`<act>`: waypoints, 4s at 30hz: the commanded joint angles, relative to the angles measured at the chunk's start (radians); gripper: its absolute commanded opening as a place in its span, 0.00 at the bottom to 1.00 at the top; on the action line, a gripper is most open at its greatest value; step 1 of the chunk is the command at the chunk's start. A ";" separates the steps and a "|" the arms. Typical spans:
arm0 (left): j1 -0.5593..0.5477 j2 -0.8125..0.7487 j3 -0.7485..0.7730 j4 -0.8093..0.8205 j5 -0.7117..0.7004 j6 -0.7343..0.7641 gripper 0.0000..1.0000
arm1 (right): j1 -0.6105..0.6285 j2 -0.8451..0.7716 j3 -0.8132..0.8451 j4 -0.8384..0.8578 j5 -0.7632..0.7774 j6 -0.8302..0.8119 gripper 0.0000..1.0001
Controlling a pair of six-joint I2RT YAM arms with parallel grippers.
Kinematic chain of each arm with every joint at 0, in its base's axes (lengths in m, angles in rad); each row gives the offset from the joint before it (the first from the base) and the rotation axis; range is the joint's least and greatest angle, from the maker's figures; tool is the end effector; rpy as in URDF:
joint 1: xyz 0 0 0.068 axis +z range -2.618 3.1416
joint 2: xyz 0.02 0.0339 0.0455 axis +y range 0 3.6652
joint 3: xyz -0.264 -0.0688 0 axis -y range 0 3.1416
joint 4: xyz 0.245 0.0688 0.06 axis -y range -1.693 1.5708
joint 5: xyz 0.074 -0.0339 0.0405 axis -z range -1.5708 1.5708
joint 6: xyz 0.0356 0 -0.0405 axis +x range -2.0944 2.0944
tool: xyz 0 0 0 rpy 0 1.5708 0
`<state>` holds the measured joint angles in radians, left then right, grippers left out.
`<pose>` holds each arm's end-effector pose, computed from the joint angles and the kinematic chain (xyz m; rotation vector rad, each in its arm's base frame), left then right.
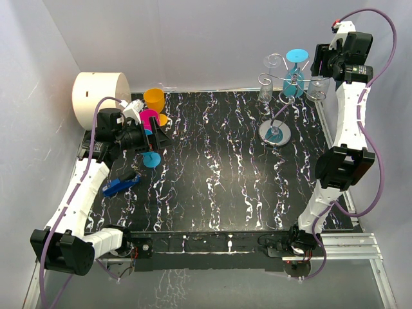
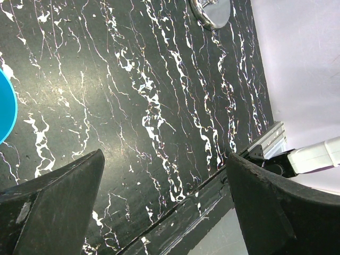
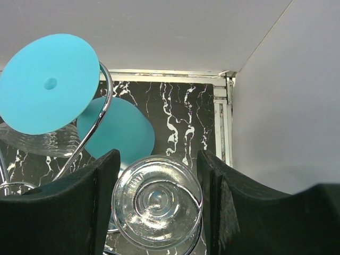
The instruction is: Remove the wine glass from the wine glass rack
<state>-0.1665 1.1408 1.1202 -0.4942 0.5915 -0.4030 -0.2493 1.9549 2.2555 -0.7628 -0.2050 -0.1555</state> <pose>0.2396 -0.0604 0.3574 0.1227 2.1277 -0.9574 0.4210 -0.0997 0.4396 -0.0338 2.0226 -0.0478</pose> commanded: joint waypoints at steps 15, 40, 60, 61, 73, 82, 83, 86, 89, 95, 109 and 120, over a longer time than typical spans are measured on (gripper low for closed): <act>0.001 -0.015 0.032 -0.009 0.014 0.009 0.97 | 0.002 -0.077 0.036 0.073 0.047 0.050 0.32; 0.001 -0.038 0.036 -0.031 0.008 0.016 0.97 | 0.002 -0.122 0.007 0.068 0.113 0.070 0.29; 0.002 -0.050 0.031 -0.037 0.003 0.014 0.97 | -0.004 -0.128 -0.020 0.054 0.116 0.093 0.25; 0.002 -0.049 0.032 -0.037 0.003 0.014 0.97 | -0.004 -0.133 -0.028 0.057 0.116 0.093 0.25; 0.001 -0.049 0.028 -0.038 0.001 0.020 0.97 | -0.010 -0.151 -0.045 0.059 0.135 0.095 0.25; 0.001 -0.050 0.024 -0.038 0.001 0.021 0.97 | -0.013 -0.174 -0.037 0.050 0.156 0.107 0.25; 0.001 -0.050 0.023 -0.038 0.000 0.021 0.97 | -0.013 -0.176 -0.037 0.050 0.156 0.108 0.25; 0.001 -0.051 0.023 -0.040 0.001 0.023 0.97 | -0.015 -0.184 -0.043 0.053 0.150 0.110 0.24; 0.002 -0.049 0.024 -0.038 0.001 0.023 0.97 | -0.015 -0.188 -0.047 0.049 0.145 0.115 0.24; 0.001 -0.052 0.020 -0.038 0.002 0.024 0.97 | -0.015 -0.207 -0.084 0.051 0.127 0.109 0.23; 0.002 -0.050 0.021 -0.033 0.004 0.021 0.97 | -0.014 -0.208 -0.100 0.069 0.043 0.088 0.21; 0.001 -0.049 0.012 -0.028 0.005 0.023 0.97 | -0.011 -0.240 -0.109 0.077 0.010 0.070 0.19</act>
<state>-0.1665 1.1179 1.1202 -0.5270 0.5842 -0.3923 -0.2634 1.8191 2.1426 -0.8040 -0.1600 -0.0727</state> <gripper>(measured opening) 0.967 0.547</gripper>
